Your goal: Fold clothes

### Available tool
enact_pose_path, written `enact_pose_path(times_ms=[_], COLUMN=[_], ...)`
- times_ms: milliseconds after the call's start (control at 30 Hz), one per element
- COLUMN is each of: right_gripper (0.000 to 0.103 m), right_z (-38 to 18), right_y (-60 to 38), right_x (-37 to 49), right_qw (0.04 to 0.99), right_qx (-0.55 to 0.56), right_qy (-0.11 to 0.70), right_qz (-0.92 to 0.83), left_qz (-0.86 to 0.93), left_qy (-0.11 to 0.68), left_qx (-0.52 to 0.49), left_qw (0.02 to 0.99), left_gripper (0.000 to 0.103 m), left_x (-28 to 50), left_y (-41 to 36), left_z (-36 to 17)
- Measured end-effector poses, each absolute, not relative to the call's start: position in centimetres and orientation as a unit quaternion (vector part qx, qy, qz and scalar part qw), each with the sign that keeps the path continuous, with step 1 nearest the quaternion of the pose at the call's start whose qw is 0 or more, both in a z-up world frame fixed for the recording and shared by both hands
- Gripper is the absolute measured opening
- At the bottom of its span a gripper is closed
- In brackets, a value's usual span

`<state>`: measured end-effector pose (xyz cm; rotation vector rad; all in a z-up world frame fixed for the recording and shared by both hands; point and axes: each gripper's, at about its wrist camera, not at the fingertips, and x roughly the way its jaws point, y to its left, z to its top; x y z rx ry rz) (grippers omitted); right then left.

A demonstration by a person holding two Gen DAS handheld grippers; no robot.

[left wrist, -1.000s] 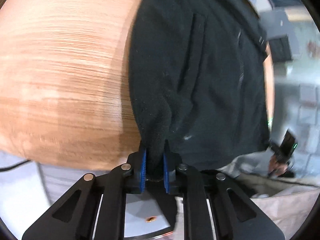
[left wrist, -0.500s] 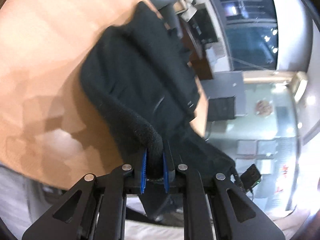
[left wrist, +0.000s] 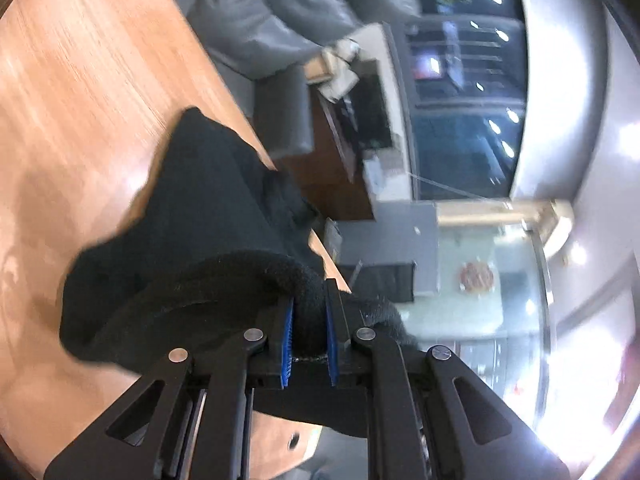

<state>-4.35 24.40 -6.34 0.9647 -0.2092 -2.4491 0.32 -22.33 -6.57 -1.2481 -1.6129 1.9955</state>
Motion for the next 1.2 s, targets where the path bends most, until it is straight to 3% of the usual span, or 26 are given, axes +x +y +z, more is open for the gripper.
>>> enact_pose_path(times_ms=[233, 400, 500, 767, 933, 1033, 1100, 1133, 1200], right_gripper=[0.009, 0.009, 0.009, 0.011, 0.021, 0.033, 0.071, 0.103, 0.103], right_z=[-9.3, -17.6, -19.6, -23.4, -26.1, -24.8, -23.5, -23.1, -22.6], right_y=[26.2, 29.0, 29.6, 28.3, 27.4, 26.6, 26.8, 27.3, 28.6], right_x=[-11.3, -18.2, -19.8, -23.6, -25.0, -24.3, -23.7, -23.5, -23.4], right_qw=[0.215, 0.179, 0.179, 0.181, 0.165, 0.175, 0.167, 0.155, 0.135], right_qx=[0.335, 0.392, 0.389, 0.426, 0.465, 0.446, 0.424, 0.411, 0.395], right_qy=[-0.106, -0.148, -0.16, -0.141, -0.107, -0.086, -0.083, -0.091, -0.106], right_qz=[-0.911, -0.89, -0.889, -0.875, -0.863, -0.874, -0.886, -0.894, -0.903], left_qz=[0.698, 0.714, 0.722, 0.721, 0.71, 0.724, 0.752, 0.769, 0.786], left_qy=[-0.567, -0.532, -0.517, -0.486, -0.472, -0.456, -0.434, -0.428, -0.429], left_qx=[-0.419, -0.438, -0.443, -0.485, -0.517, -0.511, -0.492, -0.471, -0.443], left_qw=[0.124, 0.123, 0.123, 0.096, 0.081, 0.078, 0.066, 0.056, 0.048], left_gripper=[0.012, 0.012, 0.013, 0.014, 0.019, 0.035, 0.079, 0.083, 0.085], left_x=[-6.5, -11.5, -14.6, -19.7, -21.4, -21.5, -21.2, -20.8, -20.3], left_y=[-22.9, -21.2, -20.4, -20.9, -21.3, -21.5, -21.7, -22.1, -23.1], left_z=[-8.9, -9.3, -9.9, -15.9, -18.3, -17.1, -15.5, -14.4, -12.9])
